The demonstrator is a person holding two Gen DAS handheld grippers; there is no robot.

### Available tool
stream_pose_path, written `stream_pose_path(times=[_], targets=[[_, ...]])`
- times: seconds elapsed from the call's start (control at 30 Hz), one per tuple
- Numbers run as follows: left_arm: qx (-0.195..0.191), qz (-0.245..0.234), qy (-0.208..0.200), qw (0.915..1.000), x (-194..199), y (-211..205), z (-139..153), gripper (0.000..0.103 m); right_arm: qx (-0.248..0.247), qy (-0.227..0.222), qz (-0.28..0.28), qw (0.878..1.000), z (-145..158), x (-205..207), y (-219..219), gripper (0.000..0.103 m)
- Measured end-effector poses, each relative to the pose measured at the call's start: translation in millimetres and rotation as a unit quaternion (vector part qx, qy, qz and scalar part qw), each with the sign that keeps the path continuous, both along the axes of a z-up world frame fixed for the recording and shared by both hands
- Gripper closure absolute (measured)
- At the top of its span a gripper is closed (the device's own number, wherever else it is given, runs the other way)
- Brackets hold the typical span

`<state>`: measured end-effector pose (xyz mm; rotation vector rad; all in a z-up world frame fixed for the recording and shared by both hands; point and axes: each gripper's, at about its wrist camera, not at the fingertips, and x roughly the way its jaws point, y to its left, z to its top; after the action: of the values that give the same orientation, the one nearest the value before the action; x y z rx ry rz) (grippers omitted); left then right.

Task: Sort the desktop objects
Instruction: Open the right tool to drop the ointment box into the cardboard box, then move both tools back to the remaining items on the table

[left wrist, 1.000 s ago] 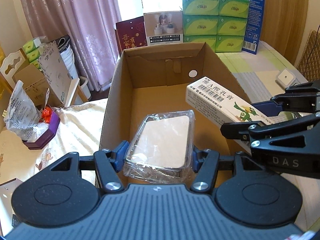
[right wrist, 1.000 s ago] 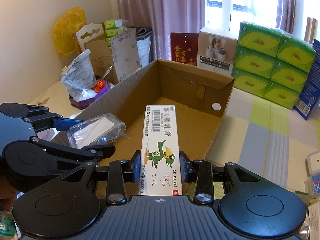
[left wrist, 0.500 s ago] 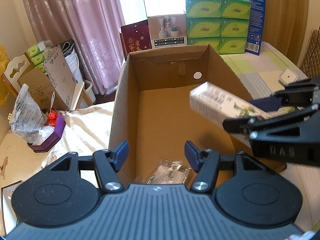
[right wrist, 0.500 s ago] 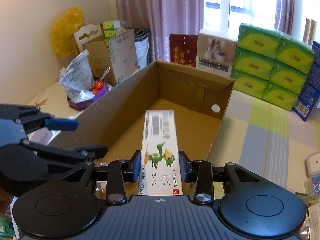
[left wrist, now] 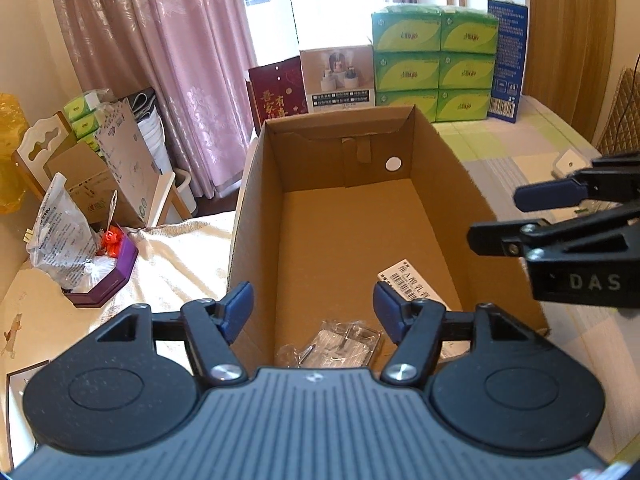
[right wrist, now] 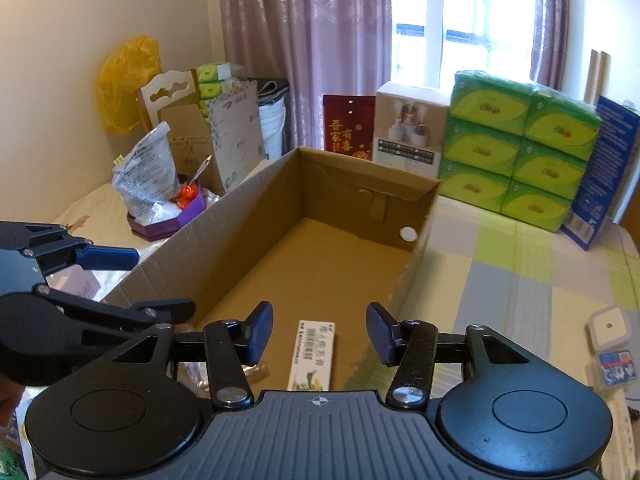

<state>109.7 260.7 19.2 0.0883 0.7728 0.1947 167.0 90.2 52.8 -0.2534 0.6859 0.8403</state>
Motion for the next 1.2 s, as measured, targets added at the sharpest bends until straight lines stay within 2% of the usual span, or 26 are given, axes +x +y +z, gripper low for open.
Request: stream_pose_path(times=[0.23,0.63,1.2], targets=[[-0.011,0.001,-0.016,0.9998,-17.5,-15.9,15.7,0.039,-0.009,-0.008,-0.022,1.000,14.5,-17.3,-31.2,0.046],[-0.017,-0.015,-0.031,0.9993,-40.0,-58.4,36.3,0.036,0.000,-0.022,-0.038,0.999,36.8,-42.6,-74.8,0.043],[-0.020,-0.053,-0.038,0.9977,-44.5,-120.6,49.9,0.030,0.009,-0.028,-0.072,0.997,50.6,-41.1,-132.0,0.039]])
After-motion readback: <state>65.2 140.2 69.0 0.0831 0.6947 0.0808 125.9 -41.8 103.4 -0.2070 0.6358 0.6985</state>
